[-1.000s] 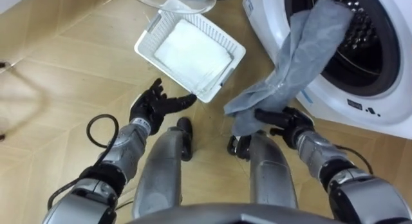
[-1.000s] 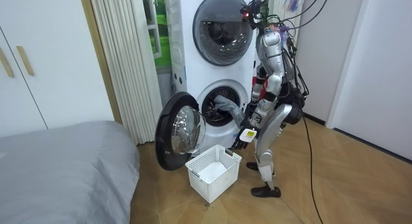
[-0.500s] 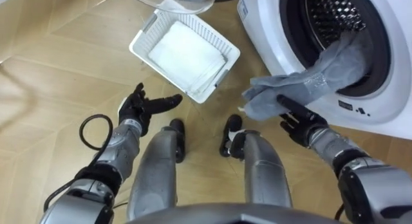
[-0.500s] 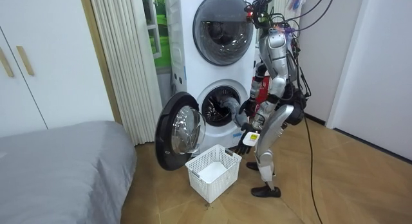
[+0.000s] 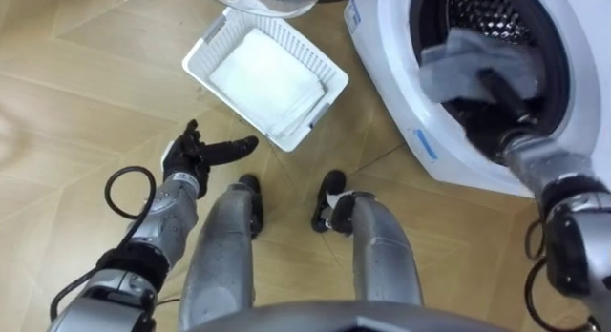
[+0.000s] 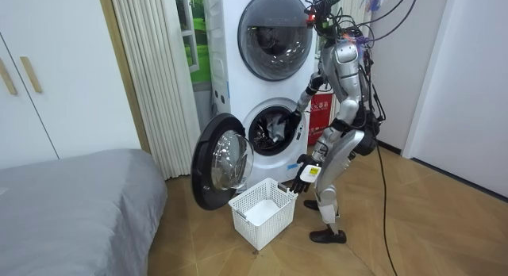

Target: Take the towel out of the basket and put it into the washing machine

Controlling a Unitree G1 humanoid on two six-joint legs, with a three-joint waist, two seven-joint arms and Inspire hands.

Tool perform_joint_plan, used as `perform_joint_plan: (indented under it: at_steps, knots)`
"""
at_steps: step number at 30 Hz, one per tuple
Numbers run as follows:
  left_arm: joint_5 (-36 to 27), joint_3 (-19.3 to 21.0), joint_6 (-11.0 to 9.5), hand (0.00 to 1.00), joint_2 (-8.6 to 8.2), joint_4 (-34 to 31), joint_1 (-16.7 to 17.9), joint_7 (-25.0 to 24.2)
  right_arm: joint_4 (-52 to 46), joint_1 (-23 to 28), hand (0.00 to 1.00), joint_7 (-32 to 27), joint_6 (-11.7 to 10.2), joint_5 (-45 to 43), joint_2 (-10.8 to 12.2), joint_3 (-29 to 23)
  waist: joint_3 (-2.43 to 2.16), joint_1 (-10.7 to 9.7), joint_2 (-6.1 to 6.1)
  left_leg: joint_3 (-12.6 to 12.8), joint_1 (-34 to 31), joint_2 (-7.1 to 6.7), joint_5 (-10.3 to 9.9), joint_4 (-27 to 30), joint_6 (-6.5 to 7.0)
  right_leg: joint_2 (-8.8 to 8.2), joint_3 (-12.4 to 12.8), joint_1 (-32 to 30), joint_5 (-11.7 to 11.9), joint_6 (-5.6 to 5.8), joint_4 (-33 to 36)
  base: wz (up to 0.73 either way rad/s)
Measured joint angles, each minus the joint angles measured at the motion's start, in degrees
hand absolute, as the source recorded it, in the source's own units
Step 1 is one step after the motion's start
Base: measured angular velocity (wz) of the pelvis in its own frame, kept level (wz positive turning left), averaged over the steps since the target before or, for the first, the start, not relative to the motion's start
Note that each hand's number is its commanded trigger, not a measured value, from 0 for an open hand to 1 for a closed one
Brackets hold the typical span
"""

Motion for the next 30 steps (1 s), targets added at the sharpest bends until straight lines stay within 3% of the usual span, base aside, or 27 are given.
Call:
perform_joint_plan:
  at_steps: [4,9,15,22,26,30]
  knots:
    - [1.3,-0.1,-0.6,0.00,-0.57,-3.0,1.4,1.7,-3.3,-1.1,0.00,-6.2,0.6,3.4,0.0,-2.6,0.00,-0.9,0.01,0.0,-1.2,0.18,-0.7,1.6,0.92,-0.34,-0.1,-0.5,-0.3,0.64,1.0,0.06]
    - [1.5,0.0,-1.9,0.00,-1.63,-4.5,2.1,2.5,-3.3,-5.3,0.00,-15.6,0.1,7.2,-0.3,-8.2,-0.01,-3.0,0.03,0.1,-2.5,-1.76,-0.8,2.2,2.04,-2.67,0.2,-2.2,-1.4,2.05,3.2,0.16]
    - [3.2,-0.1,-2.8,0.00,-2.60,-4.8,1.8,3.5,-3.4,-7.1,0.00,-25.7,-3.7,8.3,-0.3,-9.4,0.02,-3.2,0.32,0.5,-2.8,-2.39,-1.2,2.6,3.06,-3.25,0.6,-2.5,-1.7,3.01,3.8,0.03]
    - [4.9,-0.5,-4.2,0.00,-3.30,-4.8,1.6,3.3,-5.5,-7.4,0.00,-33.9,-9.1,8.9,-0.3,-9.4,-0.02,-1.6,2.47,0.5,-2.2,-2.31,-1.2,2.3,3.14,-3.33,0.6,-1.9,-1.7,3.05,3.7,0.00]
    - [4.9,-1.7,-4.9,0.00,-4.17,-4.8,1.8,2.5,-6.2,-5.7,0.00,-34.9,-12.2,9.9,-0.3,-9.3,0.09,-0.1,3.64,0.3,-0.7,-2.41,-1.2,1.6,3.18,-3.25,0.4,-0.3,-1.7,3.15,2.7,0.01]
    - [4.9,-3.3,-5.0,0.00,-4.47,-4.0,1.5,2.5,-8.8,-2.9,0.00,-34.6,-14.1,10.7,0.6,-8.8,0.06,0.2,4.14,0.3,0.8,-2.49,-0.9,0.2,3.26,-3.28,0.0,1.3,-1.5,3.30,1.4,0.01]
